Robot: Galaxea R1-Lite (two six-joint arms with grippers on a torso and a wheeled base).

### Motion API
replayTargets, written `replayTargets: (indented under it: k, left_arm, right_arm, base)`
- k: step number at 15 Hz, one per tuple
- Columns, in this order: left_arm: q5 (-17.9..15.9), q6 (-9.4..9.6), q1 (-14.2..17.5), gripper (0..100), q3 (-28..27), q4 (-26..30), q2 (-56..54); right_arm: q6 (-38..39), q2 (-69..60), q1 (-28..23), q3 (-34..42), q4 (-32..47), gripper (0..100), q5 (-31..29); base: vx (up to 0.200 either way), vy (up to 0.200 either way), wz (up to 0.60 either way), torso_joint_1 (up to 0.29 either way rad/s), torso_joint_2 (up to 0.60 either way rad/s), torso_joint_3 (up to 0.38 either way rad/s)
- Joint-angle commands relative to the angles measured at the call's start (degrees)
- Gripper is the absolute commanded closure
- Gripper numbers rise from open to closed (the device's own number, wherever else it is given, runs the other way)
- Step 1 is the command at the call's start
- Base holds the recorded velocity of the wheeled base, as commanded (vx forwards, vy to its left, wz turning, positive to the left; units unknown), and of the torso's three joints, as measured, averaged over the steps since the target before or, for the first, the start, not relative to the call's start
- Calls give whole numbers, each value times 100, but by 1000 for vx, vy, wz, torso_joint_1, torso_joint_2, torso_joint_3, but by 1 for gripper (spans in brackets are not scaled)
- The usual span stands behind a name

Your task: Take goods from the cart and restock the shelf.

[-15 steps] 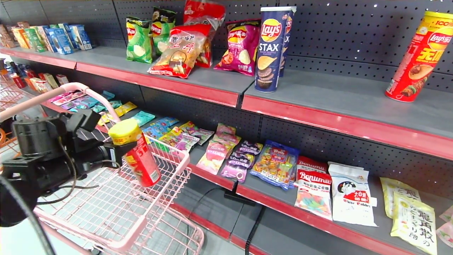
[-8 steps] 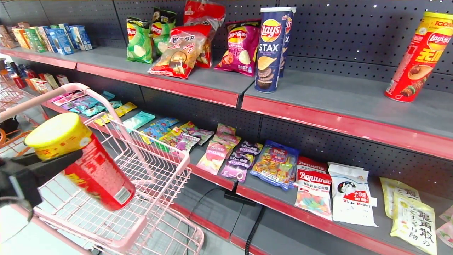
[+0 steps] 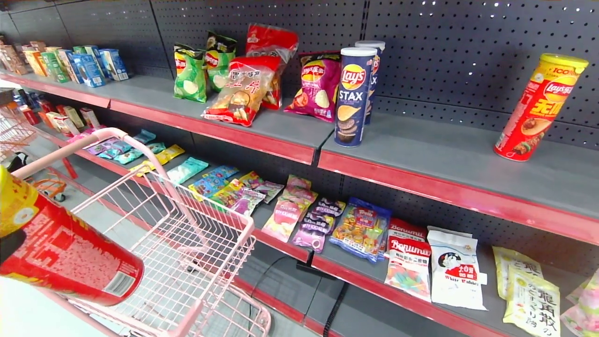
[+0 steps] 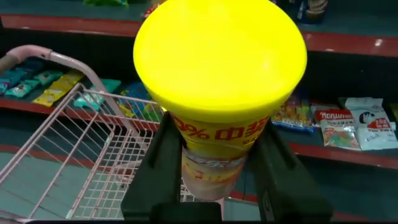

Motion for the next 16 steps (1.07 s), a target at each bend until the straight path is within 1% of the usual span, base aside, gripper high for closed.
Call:
replayTargets:
  k: [1, 2, 3, 5, 8, 9, 11, 12, 13, 15, 16]
  left_arm:
    - [18, -1, 1, 100, 10, 1, -192]
    - [80, -1, 9, 100, 1, 1, -228]
    - [335, 17, 27, 100, -43, 18, -254]
    - [370, 17, 18, 100, -16, 18, -254]
    - [352, 17, 1, 100, 10, 9, -263]
    - [352, 148, 1, 100, -25, 9, -228]
    - [282, 210, -26, 100, -25, 18, -254]
    - [291, 368, 36, 100, -8, 27, -245]
    - [300, 482, 45, 100, -8, 27, -254]
    - [300, 588, 53, 100, -8, 27, -307]
    - [300, 606, 53, 100, 1, 27, -324]
  right_arm:
    - [-1, -1, 0, 0, 2, 0, 2]
    - [-1, -1, 0, 0, 2, 0, 2]
    - [-1, -1, 0, 0, -7, 0, 2]
    - [8, -1, 0, 0, -7, 0, 2]
    - [8, -1, 0, 0, -7, 0, 2]
    - [8, -1, 0, 0, -7, 0, 2]
    - [8, -1, 0, 0, 2, 0, 2]
    - [8, -1, 0, 0, -7, 0, 2]
    - [8, -1, 0, 0, -7, 0, 2]
    - [8, -1, 0, 0, -7, 0, 2]
    - [8, -1, 0, 0, -7, 0, 2]
  base:
    - [0, 0, 0, 232, -574, -349]
    - [0, 0, 0, 232, -564, -354]
    - [0, 0, 0, 242, -579, -354]
    - [0, 0, -600, 220, -564, -332]
    - [0, 0, -600, 51, -128, -80]
    - [0, 0, -600, 32, -17, -22]
    - [0, 0, -600, 12, -7, -7]
    - [0, 0, -600, -2, -7, 7]
    - [0, 0, 0, 0, 0, 0]
    - [0, 0, 0, 0, 0, 0]
    - [0, 0, 0, 0, 0, 0]
